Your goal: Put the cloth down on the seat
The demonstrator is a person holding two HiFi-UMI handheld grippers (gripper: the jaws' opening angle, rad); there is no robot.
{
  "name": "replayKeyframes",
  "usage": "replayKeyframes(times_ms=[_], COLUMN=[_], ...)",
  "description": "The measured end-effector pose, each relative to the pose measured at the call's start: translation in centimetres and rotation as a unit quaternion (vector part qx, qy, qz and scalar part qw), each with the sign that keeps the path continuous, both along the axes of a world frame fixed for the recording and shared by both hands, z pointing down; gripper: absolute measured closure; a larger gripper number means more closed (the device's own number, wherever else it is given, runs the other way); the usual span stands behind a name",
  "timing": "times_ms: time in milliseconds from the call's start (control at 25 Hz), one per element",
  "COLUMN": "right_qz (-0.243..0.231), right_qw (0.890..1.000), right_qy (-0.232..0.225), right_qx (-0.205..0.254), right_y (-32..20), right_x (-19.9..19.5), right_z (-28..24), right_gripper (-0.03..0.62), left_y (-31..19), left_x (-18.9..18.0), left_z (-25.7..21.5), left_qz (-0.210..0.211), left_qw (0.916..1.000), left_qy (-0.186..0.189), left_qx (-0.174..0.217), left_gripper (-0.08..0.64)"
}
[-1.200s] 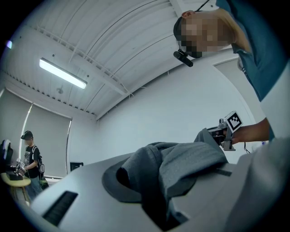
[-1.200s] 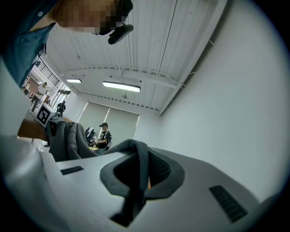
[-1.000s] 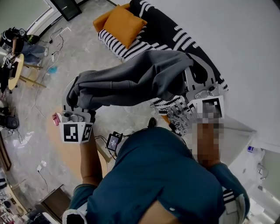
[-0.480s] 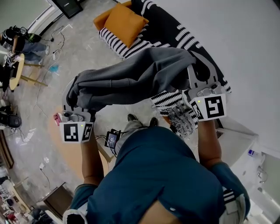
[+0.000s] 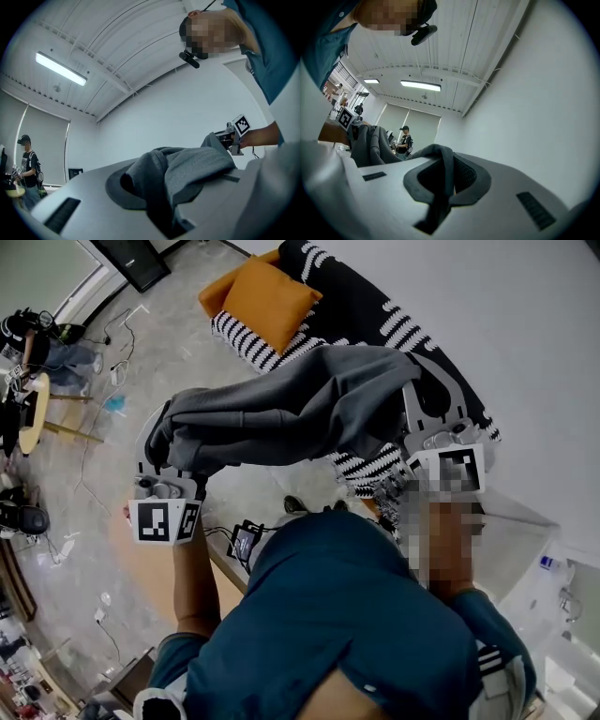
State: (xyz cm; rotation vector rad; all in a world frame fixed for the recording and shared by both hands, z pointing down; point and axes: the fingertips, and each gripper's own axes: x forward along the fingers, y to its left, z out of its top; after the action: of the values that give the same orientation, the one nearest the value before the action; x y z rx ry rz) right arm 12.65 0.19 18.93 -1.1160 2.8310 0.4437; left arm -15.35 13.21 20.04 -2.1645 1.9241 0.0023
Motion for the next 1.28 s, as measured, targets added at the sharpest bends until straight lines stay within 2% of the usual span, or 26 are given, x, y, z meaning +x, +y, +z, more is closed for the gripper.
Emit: replayKeyframes(times_ms=[280, 520, 720, 1040, 1280], right_qz=[0.016, 0.017, 0.012, -0.006, -0.022], right_qw=[1.0, 1.0, 1.0, 1.0, 1.0], right_qy=[-0.001, 0.01, 0.011, 0.005, 0.002], right_qx=[0.008, 0.001, -0.006, 0.002, -0.003], right_y=[-0.8, -1.5, -4.5, -5.3, -13.7], right_x=[-4.4, -6.0, -7.2, -7.1, -6.8], right_z=[-0.5, 0.1, 0.9, 0.3, 0.8], right_gripper=[0.571, 0.571, 0.571, 0.571, 0.571], left_y=[-1.4, -1.9, -4.4, -4.2, -12.0], left_x=[-4.7, -6.7, -7.7, -7.5, -6.8], left_z=[-0.4, 0.2, 1.2, 0.8, 1.3], left_qz=[0.015, 0.01, 0.002, -0.016, -0.031], left_qw=[0.9998, 0.9999, 0.9999, 0.9999, 0.9995], left_qy=[0.002, 0.009, 0.014, 0.006, 0.002], left_qx=[0.011, 0.008, -0.002, 0.0, -0.006], left_gripper=[0.472, 0.472, 0.472, 0.472, 0.472])
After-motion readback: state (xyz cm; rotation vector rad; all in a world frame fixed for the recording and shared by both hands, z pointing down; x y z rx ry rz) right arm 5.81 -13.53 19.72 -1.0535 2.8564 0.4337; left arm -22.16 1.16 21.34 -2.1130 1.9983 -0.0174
